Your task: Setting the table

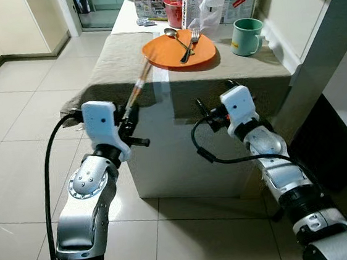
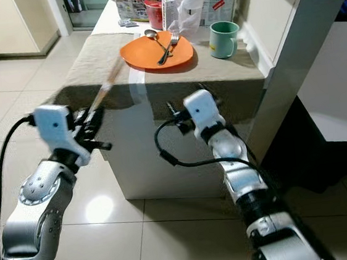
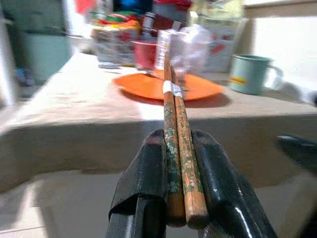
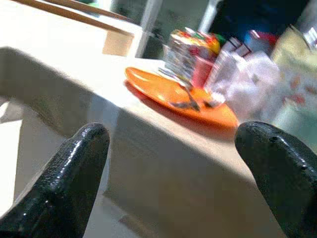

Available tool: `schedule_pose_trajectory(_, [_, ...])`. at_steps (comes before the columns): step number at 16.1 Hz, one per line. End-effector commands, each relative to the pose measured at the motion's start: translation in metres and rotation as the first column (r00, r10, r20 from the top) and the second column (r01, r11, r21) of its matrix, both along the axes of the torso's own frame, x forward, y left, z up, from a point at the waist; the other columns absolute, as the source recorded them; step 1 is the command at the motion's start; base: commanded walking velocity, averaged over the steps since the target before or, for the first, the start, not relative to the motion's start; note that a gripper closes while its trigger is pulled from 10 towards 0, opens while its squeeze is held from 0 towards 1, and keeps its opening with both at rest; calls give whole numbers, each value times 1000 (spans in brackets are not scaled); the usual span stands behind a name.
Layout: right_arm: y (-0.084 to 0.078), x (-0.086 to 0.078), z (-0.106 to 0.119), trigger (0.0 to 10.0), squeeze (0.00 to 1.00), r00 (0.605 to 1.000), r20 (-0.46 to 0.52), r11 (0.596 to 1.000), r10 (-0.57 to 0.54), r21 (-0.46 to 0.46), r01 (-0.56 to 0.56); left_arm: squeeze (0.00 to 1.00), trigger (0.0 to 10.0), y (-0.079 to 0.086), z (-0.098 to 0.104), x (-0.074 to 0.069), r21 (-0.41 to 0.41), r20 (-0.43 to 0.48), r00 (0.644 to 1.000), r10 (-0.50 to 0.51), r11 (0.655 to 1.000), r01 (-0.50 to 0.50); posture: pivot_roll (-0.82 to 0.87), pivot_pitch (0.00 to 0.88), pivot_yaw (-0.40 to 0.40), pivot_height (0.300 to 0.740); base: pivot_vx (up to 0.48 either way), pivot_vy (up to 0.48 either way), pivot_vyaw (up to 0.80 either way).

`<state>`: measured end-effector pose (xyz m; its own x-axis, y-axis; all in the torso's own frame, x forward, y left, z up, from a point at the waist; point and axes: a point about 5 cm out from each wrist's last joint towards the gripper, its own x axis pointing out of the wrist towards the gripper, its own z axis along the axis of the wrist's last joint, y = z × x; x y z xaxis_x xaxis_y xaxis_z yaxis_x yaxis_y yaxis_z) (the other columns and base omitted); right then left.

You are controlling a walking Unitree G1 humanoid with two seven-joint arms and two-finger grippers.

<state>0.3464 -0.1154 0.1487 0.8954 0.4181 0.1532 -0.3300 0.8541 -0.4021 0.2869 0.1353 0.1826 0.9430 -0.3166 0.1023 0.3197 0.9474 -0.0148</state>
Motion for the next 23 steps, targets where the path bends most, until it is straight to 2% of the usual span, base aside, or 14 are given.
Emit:
schedule_pose_trajectory(1, [1,3,8,10000,0,998,47,997,37,-65,-34,0,0,-7,10,0,12,19,998,-60,998,60,-62,0,16,740,0,0,0])
schedule_pose_trajectory(3, [3,7,19,10000,0,990,112,983,84,-173,-64,0,0,-12,19,1,13,23,995,-95,995,95,-63,0,17,740,0,0,0])
schedule_pose_trajectory(6, [10,12,26,10000,0,970,177,937,168,-333,-102,0,0,-19,30,4,-9,18,990,-137,991,137,-63,0,17,740,0,0,0])
schedule_pose_trajectory(8, [16,13,27,10000,0,955,204,902,216,-417,-115,0,0,-23,33,4,-19,8,987,-162,987,162,-61,0,17,740,0,0,0])
schedule_pose_trajectory(10, [25,15,29,10000,0,934,236,853,270,-508,-118,0,0,-31,34,3,-32,-44,972,-230,973,229,-57,6,13,740,0,0,0])
schedule_pose_trajectory(12, [31,16,32,10000,0,915,271,833,300,-542,-112,0,0,-35,34,3,-45,-81,960,-267,963,264,-56,12,13,740,0,0,0])
schedule_pose_trajectory(17, [44,17,42,10000,0,867,370,819,333,-569,-71,0,0,-45,35,-2,-109,-123,933,-338,939,325,-56,21,14,740,0,0,0])
schedule_pose_trajectory(21, [45,19,39,10000,0,862,388,810,326,-585,-43,0,0,-49,42,-9,-127,-119,916,-383,921,368,-51,30,13,740,0,0,0])
schedule_pose_trajectory(22, [45,20,38,10000,1000,866,382,814,322,-578,-47,0,0,-48,44,-8,-125,-114,921,-371,926,357,-49,31,12,740,0,0,0])
schedule_pose_trajectory(23, [44,20,36,10000,1000,866,385,806,319,-591,-35,0,0,-46,44,-7,-125,-115,923,-367,927,353,-49,31,12,740,0,0,0])
